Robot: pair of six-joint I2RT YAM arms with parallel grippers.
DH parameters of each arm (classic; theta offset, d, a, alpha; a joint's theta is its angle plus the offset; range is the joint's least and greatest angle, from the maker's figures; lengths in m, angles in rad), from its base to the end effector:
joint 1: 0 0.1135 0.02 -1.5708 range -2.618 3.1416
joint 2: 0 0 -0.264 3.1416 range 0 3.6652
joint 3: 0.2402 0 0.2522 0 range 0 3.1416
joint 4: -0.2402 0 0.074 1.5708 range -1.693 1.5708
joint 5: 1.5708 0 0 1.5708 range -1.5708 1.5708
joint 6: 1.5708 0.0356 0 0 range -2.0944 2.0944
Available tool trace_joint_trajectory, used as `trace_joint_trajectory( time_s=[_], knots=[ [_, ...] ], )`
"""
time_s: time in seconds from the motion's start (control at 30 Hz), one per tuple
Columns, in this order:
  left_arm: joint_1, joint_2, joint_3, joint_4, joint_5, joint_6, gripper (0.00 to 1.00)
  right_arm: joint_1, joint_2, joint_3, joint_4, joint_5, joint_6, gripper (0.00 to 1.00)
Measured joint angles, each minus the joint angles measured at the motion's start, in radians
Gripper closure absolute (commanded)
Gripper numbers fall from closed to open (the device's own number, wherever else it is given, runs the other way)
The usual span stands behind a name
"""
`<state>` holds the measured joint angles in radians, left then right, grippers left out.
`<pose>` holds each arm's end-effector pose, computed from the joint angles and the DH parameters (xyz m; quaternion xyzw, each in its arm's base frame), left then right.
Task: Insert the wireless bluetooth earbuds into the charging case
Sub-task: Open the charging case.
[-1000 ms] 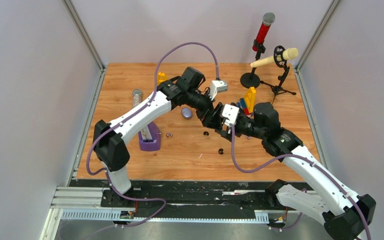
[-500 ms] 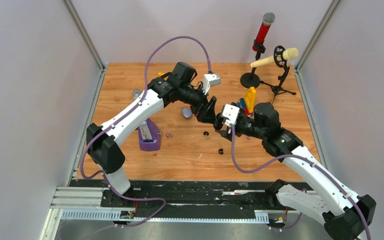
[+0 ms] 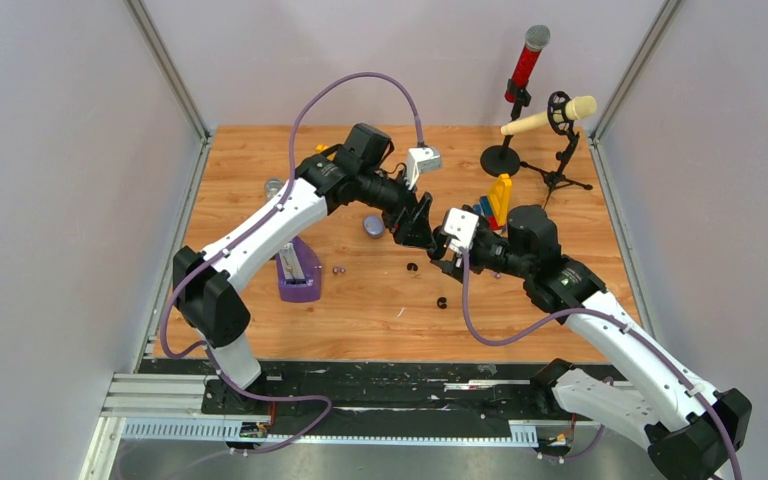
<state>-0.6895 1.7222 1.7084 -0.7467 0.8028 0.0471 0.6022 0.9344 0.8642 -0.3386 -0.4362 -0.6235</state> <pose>0.2747 -0.2597 0.3630 0.4483 0.7338 -0.4553 0.2309 0.1639 0.1309 0.3262 -0.5666 0.5993 0.1752 0.5378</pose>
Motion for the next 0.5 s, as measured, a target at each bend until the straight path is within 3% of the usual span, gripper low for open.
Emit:
trace_joint_trajectory(
  time_s=[0.5],
  knots=[
    [-0.005, 0.062, 0.002, 0.017, 0.017, -0.035, 0.02, 0.000, 0.000, -0.003, -0.021, -0.004, -0.003, 0.45]
  ],
)
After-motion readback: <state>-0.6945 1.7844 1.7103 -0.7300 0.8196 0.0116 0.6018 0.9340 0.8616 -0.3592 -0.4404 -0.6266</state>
